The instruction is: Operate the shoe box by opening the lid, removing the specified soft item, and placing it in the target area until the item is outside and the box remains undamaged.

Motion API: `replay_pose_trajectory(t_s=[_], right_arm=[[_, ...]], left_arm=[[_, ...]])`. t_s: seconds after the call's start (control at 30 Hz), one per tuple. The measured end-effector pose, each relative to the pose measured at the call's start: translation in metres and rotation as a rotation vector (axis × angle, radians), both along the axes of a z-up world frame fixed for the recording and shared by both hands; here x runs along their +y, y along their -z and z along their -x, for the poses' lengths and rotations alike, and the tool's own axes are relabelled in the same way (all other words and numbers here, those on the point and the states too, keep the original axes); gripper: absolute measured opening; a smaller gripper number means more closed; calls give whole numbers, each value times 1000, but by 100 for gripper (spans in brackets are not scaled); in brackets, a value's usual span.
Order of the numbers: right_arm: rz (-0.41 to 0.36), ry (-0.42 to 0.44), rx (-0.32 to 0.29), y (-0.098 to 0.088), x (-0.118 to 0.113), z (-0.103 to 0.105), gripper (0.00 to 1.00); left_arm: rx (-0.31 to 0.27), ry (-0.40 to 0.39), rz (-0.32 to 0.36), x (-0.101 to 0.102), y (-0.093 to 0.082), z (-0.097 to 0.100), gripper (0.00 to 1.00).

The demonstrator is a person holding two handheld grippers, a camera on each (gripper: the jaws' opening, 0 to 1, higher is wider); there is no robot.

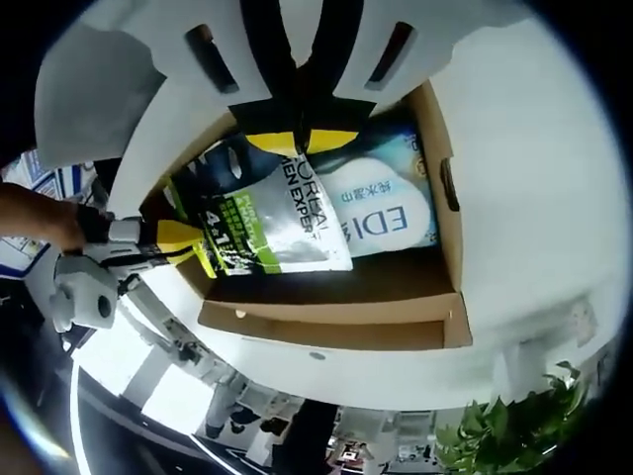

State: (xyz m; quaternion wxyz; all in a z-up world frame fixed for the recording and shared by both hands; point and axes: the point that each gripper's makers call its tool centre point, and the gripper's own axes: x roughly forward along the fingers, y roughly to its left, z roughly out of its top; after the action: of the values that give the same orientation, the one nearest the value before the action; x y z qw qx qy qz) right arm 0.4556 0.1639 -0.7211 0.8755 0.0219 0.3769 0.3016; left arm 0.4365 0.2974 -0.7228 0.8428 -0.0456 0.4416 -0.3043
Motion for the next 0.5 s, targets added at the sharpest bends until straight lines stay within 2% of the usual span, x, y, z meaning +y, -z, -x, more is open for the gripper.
replay_pose_trajectory(t_s=[0.2,0.5], right_arm=[[-17,13,0,-3,0,-1,0],[-22,24,-23,-13,-3,-5,0]], left_arm=[[-7,0,-6,0,-3,1,0],[-38,-2,4,-3,-18,-3,0]])
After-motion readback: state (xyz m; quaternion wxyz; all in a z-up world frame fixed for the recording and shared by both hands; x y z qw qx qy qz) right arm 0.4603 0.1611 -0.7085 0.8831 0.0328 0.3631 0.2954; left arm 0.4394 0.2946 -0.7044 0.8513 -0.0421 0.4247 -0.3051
